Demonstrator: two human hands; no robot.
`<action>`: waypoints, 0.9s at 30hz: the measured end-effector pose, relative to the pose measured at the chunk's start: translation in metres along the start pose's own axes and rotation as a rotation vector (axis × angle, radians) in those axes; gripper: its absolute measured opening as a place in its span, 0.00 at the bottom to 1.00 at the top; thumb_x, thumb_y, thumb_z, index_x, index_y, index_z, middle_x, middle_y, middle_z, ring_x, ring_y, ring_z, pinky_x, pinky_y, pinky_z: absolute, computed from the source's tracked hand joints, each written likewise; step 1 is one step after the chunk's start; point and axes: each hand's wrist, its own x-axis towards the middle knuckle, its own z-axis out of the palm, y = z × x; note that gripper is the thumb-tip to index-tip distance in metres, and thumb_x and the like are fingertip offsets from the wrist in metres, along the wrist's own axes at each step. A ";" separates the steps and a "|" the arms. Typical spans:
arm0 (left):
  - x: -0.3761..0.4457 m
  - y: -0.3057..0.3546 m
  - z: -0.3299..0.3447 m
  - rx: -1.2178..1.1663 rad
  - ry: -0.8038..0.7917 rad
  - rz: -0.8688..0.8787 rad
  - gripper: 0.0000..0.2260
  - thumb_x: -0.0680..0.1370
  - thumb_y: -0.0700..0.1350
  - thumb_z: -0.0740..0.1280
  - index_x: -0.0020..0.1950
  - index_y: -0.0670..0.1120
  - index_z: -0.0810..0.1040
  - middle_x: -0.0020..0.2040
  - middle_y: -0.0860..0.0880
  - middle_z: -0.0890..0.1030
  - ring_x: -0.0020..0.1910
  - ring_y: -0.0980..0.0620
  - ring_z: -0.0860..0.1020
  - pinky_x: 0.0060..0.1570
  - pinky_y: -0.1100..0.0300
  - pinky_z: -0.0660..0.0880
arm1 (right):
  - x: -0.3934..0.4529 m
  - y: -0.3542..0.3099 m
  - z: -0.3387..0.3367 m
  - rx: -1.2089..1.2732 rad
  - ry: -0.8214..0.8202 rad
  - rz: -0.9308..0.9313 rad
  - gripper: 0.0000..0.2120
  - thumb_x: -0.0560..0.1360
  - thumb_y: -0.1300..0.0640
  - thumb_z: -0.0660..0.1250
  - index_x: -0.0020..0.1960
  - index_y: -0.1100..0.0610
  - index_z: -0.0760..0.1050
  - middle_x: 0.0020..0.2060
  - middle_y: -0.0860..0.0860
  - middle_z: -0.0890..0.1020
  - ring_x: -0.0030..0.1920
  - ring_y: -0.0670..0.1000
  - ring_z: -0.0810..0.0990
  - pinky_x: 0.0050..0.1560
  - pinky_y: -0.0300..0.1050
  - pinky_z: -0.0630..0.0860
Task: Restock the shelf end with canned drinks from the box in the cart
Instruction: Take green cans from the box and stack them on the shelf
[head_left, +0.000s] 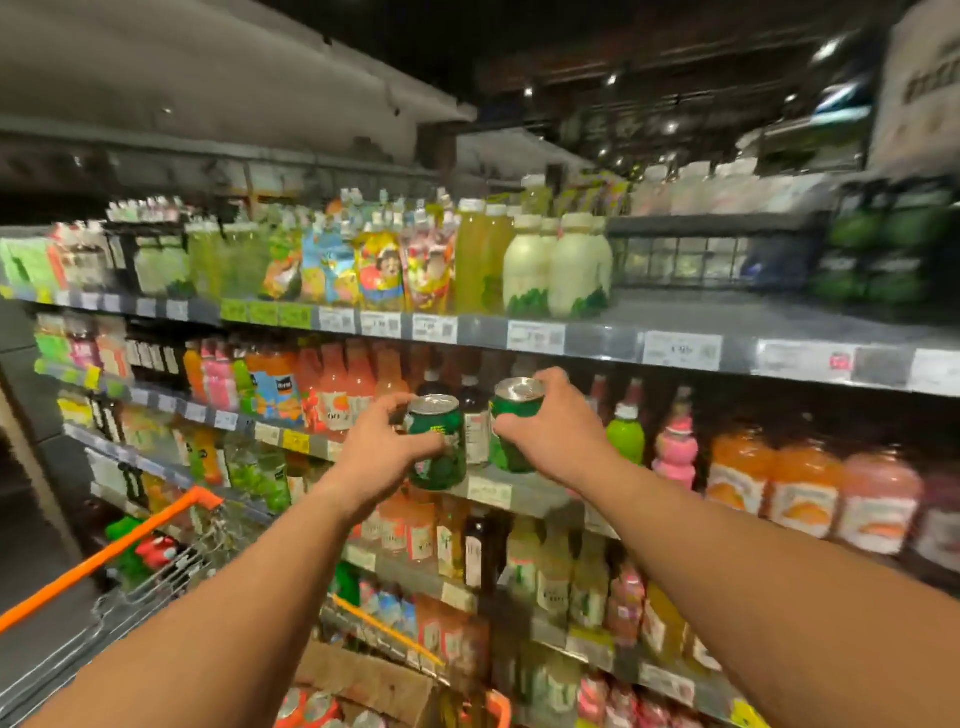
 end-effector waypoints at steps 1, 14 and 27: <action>0.006 0.016 0.010 -0.023 -0.017 0.030 0.26 0.64 0.42 0.78 0.60 0.46 0.77 0.52 0.49 0.84 0.52 0.49 0.83 0.54 0.52 0.80 | 0.003 -0.002 -0.019 0.008 0.039 -0.001 0.37 0.64 0.40 0.70 0.68 0.52 0.66 0.62 0.53 0.76 0.59 0.56 0.76 0.51 0.46 0.71; 0.041 0.208 0.173 -0.257 -0.247 0.341 0.26 0.64 0.45 0.81 0.60 0.43 0.80 0.52 0.46 0.85 0.52 0.47 0.84 0.51 0.52 0.81 | 0.009 0.013 -0.250 0.023 0.472 0.025 0.36 0.63 0.38 0.66 0.68 0.50 0.63 0.50 0.50 0.78 0.45 0.52 0.79 0.40 0.49 0.74; 0.081 0.271 0.348 -0.218 -0.335 0.266 0.36 0.66 0.45 0.81 0.70 0.41 0.71 0.48 0.55 0.76 0.29 0.62 0.81 0.27 0.66 0.77 | 0.041 0.109 -0.354 -0.009 0.654 0.200 0.37 0.65 0.42 0.69 0.72 0.50 0.66 0.57 0.52 0.79 0.53 0.54 0.79 0.51 0.54 0.79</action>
